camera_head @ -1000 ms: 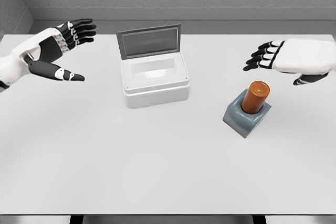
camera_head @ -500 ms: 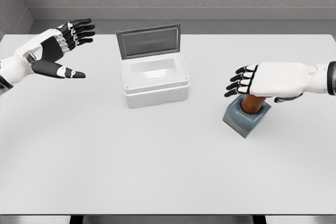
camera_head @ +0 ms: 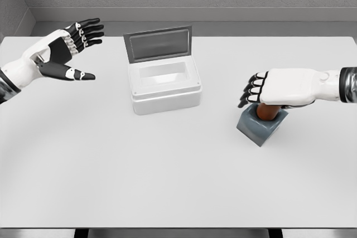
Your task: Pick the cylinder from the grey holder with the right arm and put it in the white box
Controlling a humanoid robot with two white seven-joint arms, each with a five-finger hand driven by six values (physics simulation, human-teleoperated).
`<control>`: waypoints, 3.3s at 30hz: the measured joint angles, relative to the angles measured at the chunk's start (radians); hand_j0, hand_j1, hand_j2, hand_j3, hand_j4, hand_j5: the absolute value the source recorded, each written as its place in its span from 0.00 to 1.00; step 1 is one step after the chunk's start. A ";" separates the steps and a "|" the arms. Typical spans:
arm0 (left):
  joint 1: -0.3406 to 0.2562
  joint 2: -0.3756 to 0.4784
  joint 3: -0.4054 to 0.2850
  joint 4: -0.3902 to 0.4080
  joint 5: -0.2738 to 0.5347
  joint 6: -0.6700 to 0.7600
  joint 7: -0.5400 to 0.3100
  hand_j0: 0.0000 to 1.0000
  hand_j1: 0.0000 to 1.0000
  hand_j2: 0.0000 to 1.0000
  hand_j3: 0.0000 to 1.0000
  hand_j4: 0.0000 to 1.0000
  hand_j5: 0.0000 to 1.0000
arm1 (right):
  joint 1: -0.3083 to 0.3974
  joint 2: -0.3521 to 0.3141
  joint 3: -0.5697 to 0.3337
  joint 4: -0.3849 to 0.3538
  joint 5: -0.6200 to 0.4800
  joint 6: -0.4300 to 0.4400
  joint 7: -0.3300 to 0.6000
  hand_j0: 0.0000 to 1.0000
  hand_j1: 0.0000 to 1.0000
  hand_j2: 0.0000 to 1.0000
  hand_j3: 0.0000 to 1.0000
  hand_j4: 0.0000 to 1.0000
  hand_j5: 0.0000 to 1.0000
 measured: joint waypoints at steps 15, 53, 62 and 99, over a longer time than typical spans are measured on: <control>-0.035 -0.027 -0.003 0.061 -0.004 0.000 0.000 1.00 1.00 1.00 1.00 1.00 1.00 | 0.000 -0.002 -0.003 -0.003 0.010 0.000 0.000 0.60 0.60 0.60 0.60 0.60 0.60; -0.100 -0.110 -0.025 0.185 -0.064 -0.008 0.000 1.00 1.00 1.00 1.00 1.00 1.00 | -0.083 0.010 -0.037 -0.006 -0.002 0.000 0.000 0.51 0.51 0.51 0.51 0.51 0.51; -0.107 -0.120 -0.026 0.185 -0.068 -0.004 0.000 1.00 1.00 1.00 1.00 1.00 1.00 | -0.117 0.067 -0.037 0.003 0.004 0.000 0.000 0.50 0.50 0.50 0.50 0.50 0.50; -0.158 -0.174 -0.030 0.334 -0.081 -0.002 0.000 1.00 1.00 1.00 1.00 1.00 1.00 | -0.227 0.332 -0.021 0.159 0.037 0.000 0.000 0.50 0.50 0.50 0.50 0.50 0.50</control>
